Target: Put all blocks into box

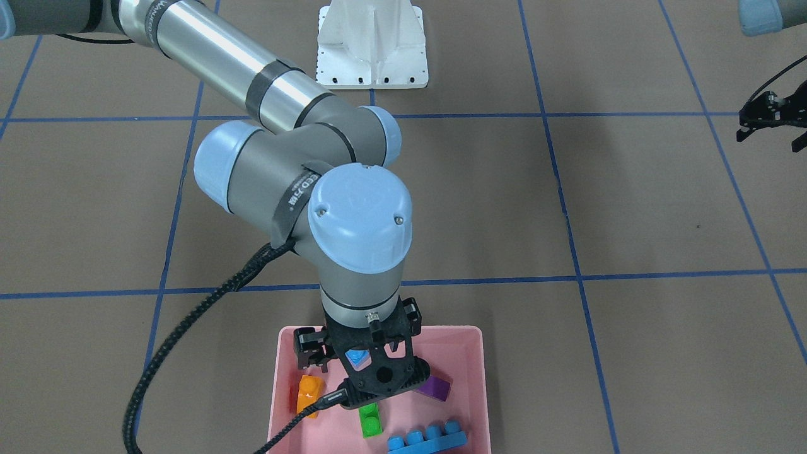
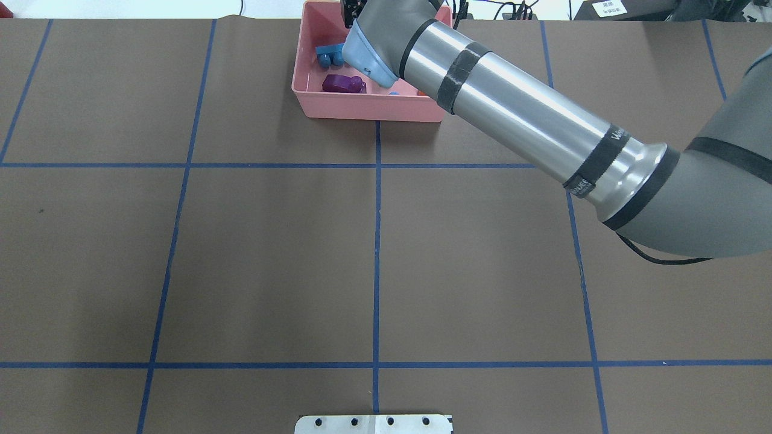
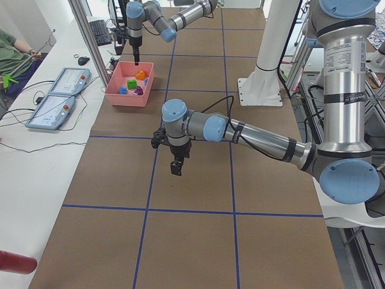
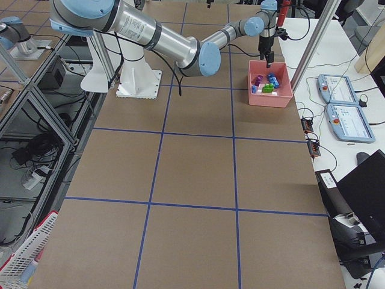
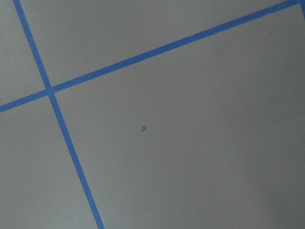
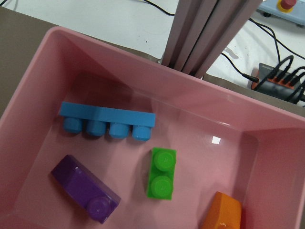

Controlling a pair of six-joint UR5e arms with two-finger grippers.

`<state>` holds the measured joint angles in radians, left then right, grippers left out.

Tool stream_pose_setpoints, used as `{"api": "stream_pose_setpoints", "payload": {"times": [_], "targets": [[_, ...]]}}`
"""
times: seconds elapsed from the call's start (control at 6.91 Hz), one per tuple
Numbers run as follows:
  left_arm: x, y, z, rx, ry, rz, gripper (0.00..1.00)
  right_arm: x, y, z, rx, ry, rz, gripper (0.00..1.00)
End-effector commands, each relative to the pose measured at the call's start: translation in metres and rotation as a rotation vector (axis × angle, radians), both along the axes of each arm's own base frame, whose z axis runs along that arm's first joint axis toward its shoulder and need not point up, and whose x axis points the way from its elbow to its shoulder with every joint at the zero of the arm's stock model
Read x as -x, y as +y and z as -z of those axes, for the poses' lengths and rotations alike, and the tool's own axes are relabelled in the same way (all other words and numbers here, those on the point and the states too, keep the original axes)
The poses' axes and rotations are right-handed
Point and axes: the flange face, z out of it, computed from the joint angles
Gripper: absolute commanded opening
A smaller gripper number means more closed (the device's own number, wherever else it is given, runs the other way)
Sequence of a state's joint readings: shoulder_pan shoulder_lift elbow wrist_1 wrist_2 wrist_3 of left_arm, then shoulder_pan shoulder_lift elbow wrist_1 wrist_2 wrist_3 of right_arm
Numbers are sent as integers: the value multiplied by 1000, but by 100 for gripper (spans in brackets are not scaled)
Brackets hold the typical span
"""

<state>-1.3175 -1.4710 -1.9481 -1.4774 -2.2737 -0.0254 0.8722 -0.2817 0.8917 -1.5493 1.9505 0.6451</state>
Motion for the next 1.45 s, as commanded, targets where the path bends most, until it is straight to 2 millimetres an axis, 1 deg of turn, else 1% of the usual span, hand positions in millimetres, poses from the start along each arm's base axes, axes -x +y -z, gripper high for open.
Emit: {"api": "stream_pose_setpoints", "payload": {"times": [0.0, 0.14, 0.29, 0.43, 0.58, 0.72, 0.87, 1.01, 1.16, 1.3], "targets": [[44, -1, -11, 10, -2, 90, 100, -67, 48, -51, 28, -31, 7, 100], [75, 20, -35, -23, -9, 56, 100, -103, 66, -91, 40, -65, 9, 100], [96, 27, -39, -53, 1, 53, 100, -132, 94, -132, 51, -86, 14, 100], [107, 51, -55, -1, 45, 91, 100, -170, 126, -173, 62, -97, 5, 100], [109, 51, -48, -9, 52, 98, 100, -212, 157, -217, 69, -90, -23, 100], [108, 49, -50, -7, 52, 95, 100, -240, 171, -227, 55, -91, -31, 100], [110, 52, -59, 6, 42, 94, 100, -266, 192, -255, 41, -66, -10, 100], [110, 52, -61, -2, 43, 93, 100, -299, 209, -283, 32, -36, 1, 100], [110, 51, -62, -6, 43, 92, 100, -340, 235, -319, 54, -17, 11, 100], [110, 51, -61, -25, 45, 92, 100, -395, 254, -360, 60, -28, 63, 100]]}}
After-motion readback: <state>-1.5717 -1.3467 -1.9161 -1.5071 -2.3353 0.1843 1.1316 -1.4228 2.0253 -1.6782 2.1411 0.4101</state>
